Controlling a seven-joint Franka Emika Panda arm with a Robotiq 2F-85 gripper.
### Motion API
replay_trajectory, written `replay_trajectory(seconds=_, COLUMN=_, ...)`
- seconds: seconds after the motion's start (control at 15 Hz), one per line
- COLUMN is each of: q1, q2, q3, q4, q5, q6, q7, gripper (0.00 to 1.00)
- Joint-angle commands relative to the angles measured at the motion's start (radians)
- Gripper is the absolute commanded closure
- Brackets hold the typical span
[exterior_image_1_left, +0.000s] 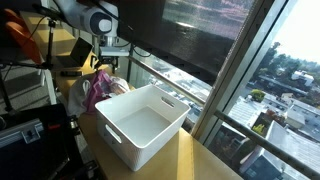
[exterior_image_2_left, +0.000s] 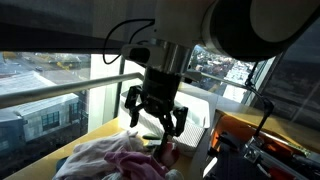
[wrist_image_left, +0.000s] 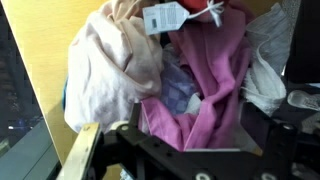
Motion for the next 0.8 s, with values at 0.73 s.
replay_trajectory(seconds=0.73, q1=0.041, q2=0.203, q3=0.079, q4=0.074, q5=0.001, q6=-0.046, q7=0.013, gripper=0.00)
